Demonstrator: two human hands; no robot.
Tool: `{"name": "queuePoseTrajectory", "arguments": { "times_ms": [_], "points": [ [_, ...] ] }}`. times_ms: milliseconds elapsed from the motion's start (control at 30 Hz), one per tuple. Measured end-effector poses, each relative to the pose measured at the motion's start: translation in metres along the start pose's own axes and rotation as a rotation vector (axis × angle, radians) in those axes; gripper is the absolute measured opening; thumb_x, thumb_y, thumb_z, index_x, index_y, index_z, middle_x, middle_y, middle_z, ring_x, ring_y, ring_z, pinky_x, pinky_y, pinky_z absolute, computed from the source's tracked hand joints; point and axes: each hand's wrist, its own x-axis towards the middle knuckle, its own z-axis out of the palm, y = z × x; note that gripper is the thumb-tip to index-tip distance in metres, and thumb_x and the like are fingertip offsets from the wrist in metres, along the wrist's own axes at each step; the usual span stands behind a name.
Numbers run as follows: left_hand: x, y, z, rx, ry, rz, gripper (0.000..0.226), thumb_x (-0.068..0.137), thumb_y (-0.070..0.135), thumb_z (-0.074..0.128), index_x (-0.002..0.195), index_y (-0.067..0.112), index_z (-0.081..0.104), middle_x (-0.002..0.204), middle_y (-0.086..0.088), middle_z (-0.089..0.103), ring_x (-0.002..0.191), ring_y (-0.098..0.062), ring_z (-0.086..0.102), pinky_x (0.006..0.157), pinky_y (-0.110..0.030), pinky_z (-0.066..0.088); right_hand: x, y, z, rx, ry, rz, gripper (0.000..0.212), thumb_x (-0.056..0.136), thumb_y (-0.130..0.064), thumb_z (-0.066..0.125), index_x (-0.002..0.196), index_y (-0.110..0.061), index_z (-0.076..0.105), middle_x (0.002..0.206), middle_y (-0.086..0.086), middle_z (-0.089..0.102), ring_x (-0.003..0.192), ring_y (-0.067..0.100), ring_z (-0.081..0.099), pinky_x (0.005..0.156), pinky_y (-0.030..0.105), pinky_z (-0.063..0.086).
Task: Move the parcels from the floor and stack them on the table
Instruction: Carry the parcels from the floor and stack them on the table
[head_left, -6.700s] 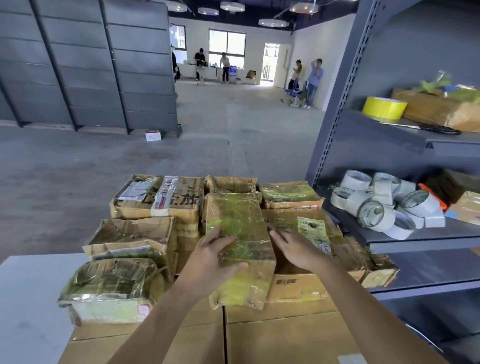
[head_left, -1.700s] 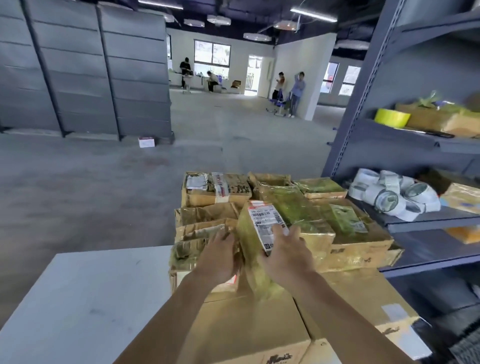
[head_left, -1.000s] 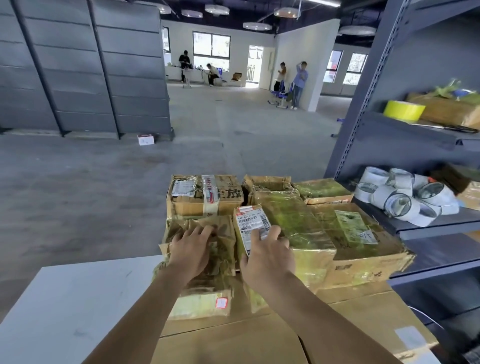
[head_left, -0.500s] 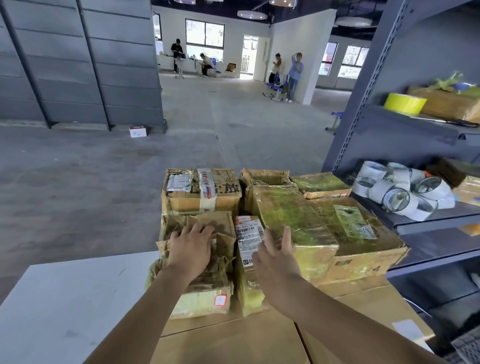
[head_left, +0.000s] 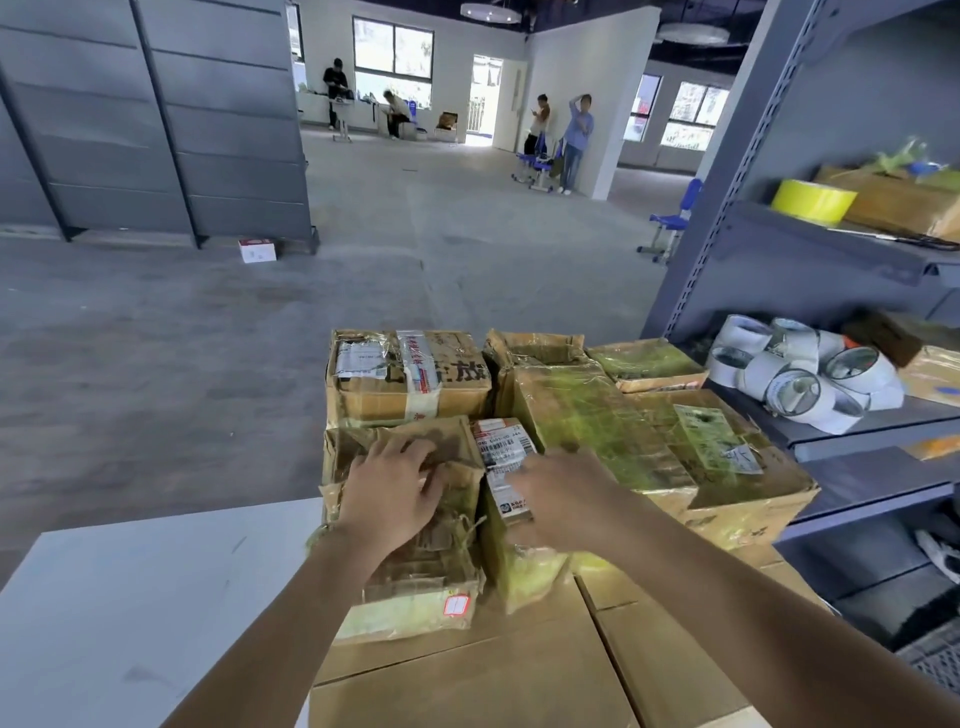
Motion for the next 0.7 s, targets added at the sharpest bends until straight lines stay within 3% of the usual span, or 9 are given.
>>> {"name": "queuePoseTrajectory", "arguments": {
  "times_ms": [133, 233, 333, 433, 500, 567, 633, 700],
  "points": [
    [0.009, -0.014, -0.015, -0.191, 0.186, -0.133, 0.025, 0.085, 0.015, 0.058, 0.108, 0.011, 0.066, 0.108, -0.01, 0.063, 0.101, -0.034, 0.056, 0.081, -0.045, 0.052, 0.028, 0.022, -0.025, 0.183, 0.129, 0.014, 0.037, 0.1, -0.046, 0.042, 0.098, -0.013, 0.058, 0.088, 0.003, 0.062, 0.079, 0.023, 0.061, 0.068, 0.035, 0.051],
    [0.025, -0.032, -0.024, -0.265, 0.249, -0.342, 0.033, 0.084, 0.009, 0.056, 0.117, 0.012, 0.06, 0.115, -0.013, 0.056, 0.11, -0.036, 0.047, 0.087, -0.046, 0.045, 0.069, 0.046, -0.034, 0.225, 0.201, 0.059, 0.028, 0.1, -0.031, 0.047, 0.117, -0.014, 0.061, 0.104, 0.005, 0.067, 0.08, 0.019, 0.065, 0.074, 0.039, 0.057],
    [0.045, -0.056, -0.03, -0.39, 0.188, -0.539, 0.043, 0.087, 0.014, 0.054, 0.13, 0.011, 0.05, 0.128, -0.016, 0.051, 0.114, -0.032, 0.047, 0.089, -0.041, 0.043, 0.109, 0.066, -0.035, 0.244, 0.241, 0.066, 0.027, 0.095, -0.021, 0.055, 0.122, -0.016, 0.059, 0.119, 0.007, 0.065, 0.088, 0.023, 0.065, 0.076, 0.041, 0.057],
    [0.063, -0.071, -0.03, -0.578, 0.03, -0.751, 0.057, 0.091, 0.025, 0.055, 0.143, 0.015, 0.035, 0.137, -0.011, 0.049, 0.083, -0.015, 0.054, 0.069, -0.029, 0.042, 0.14, 0.074, -0.026, 0.154, 0.232, -0.012, 0.036, 0.092, -0.026, 0.063, 0.126, -0.019, 0.055, 0.117, 0.007, 0.063, 0.094, 0.024, 0.063, 0.075, 0.039, 0.058],
    [0.07, -0.076, -0.024, -0.751, -0.04, -0.82, 0.06, 0.092, 0.025, 0.055, 0.146, 0.02, 0.031, 0.122, -0.008, 0.058, 0.077, -0.015, 0.056, 0.069, -0.03, 0.043, 0.155, 0.075, -0.02, 0.104, 0.235, -0.055, 0.045, 0.089, -0.031, 0.068, 0.129, -0.02, 0.052, 0.108, 0.006, 0.064, 0.112, 0.028, 0.057, 0.076, 0.038, 0.057],
    [0.073, -0.081, -0.016, -0.811, -0.055, -0.788, 0.046, 0.092, 0.024, 0.056, 0.135, 0.029, 0.041, 0.096, -0.003, 0.064, 0.075, -0.019, 0.059, 0.07, -0.031, 0.045, 0.165, 0.074, -0.016, 0.042, 0.251, -0.082, 0.047, 0.087, -0.033, 0.07, 0.129, -0.021, 0.053, 0.1, 0.003, 0.067, 0.116, 0.028, 0.054, 0.08, 0.04, 0.056],
    [0.073, -0.084, -0.008, -0.779, -0.037, -0.756, 0.032, 0.092, 0.026, 0.056, 0.122, 0.031, 0.047, 0.088, -0.002, 0.064, 0.074, -0.019, 0.058, 0.066, -0.03, 0.043, 0.171, 0.072, -0.013, -0.02, 0.313, -0.108, 0.033, 0.088, -0.025, 0.07, 0.119, -0.02, 0.058, 0.089, -0.001, 0.069, 0.094, 0.023, 0.063, 0.078, 0.039, 0.056],
    [0.074, -0.085, -0.004, -0.782, -0.004, -0.767, 0.029, 0.094, 0.032, 0.054, 0.122, 0.026, 0.052, 0.091, -0.003, 0.064, 0.076, -0.017, 0.057, 0.064, -0.029, 0.042, 0.174, 0.072, -0.01, -0.061, 0.37, -0.126, 0.017, 0.09, -0.018, 0.066, 0.106, -0.018, 0.061, 0.082, -0.002, 0.067, 0.076, 0.019, 0.063, 0.071, 0.035, 0.055]
  ]
}}
